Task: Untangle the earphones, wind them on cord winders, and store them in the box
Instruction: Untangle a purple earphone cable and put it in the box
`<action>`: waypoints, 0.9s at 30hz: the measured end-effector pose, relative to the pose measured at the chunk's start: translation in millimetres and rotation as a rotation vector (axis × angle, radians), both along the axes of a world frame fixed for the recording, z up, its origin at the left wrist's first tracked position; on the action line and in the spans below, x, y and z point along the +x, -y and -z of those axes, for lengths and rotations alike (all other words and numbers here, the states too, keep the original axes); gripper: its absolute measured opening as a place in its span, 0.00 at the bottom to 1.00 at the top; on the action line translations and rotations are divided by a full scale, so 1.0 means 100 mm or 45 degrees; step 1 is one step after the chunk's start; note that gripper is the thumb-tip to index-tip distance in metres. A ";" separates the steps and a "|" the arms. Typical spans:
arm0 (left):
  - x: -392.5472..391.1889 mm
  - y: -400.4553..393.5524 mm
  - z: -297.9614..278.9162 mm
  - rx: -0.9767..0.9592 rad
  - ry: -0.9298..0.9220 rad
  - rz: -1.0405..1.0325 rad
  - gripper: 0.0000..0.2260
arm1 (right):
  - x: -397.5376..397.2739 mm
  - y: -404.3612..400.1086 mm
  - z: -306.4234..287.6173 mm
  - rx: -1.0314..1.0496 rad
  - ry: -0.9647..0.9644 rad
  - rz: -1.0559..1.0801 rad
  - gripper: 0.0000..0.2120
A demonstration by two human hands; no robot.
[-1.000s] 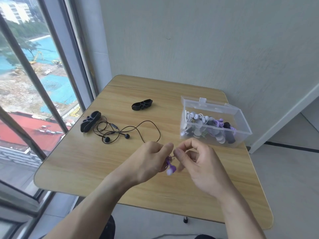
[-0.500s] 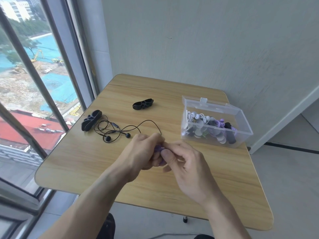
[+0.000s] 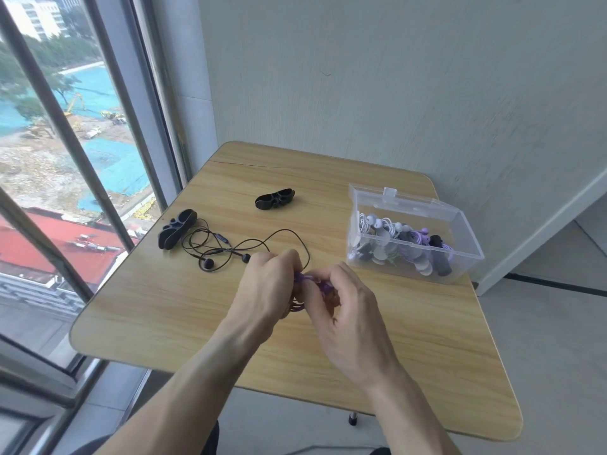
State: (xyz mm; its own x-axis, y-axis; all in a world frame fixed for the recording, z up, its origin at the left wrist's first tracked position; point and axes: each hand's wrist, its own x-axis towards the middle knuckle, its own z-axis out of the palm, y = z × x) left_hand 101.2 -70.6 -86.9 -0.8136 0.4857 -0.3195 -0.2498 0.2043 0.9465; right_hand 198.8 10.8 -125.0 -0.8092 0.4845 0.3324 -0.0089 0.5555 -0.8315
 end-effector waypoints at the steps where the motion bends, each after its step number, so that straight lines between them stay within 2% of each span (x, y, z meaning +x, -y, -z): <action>1: -0.01 0.00 0.00 -0.016 0.000 0.005 0.10 | 0.00 0.01 0.01 -0.001 -0.021 0.014 0.07; 5: -0.08 0.01 0.02 -0.112 0.035 0.044 0.06 | 0.01 0.07 0.05 -0.062 -0.035 0.036 0.10; 7: -0.09 0.02 0.03 -0.146 0.098 0.089 0.04 | 0.01 0.09 0.06 -0.077 -0.013 0.008 0.09; 10: -0.13 0.04 0.05 -0.193 0.204 0.219 0.13 | 0.03 0.10 0.04 -0.068 0.013 0.003 0.07; 15: -0.19 0.09 0.03 -0.039 0.361 0.382 0.11 | 0.03 0.02 0.02 -0.056 0.186 -0.071 0.07; 17: -0.22 0.08 0.02 0.014 0.384 0.341 0.08 | 0.01 -0.01 0.02 -0.061 0.196 -0.051 0.08; 19: -0.26 0.06 0.04 0.011 0.261 0.218 0.05 | 0.00 -0.03 0.02 -0.038 0.223 -0.035 0.09; 22: -0.22 0.04 0.09 -0.055 -0.050 0.131 0.05 | -0.02 -0.01 0.04 -0.008 0.258 -0.096 0.11; 25: -0.20 0.06 0.13 -0.210 -0.440 0.071 0.12 | -0.02 0.02 0.04 0.079 0.293 -0.102 0.10; 27: -0.29 0.09 0.17 -0.312 -0.602 0.028 0.18 | 0.00 0.00 0.05 0.174 0.299 -0.054 0.07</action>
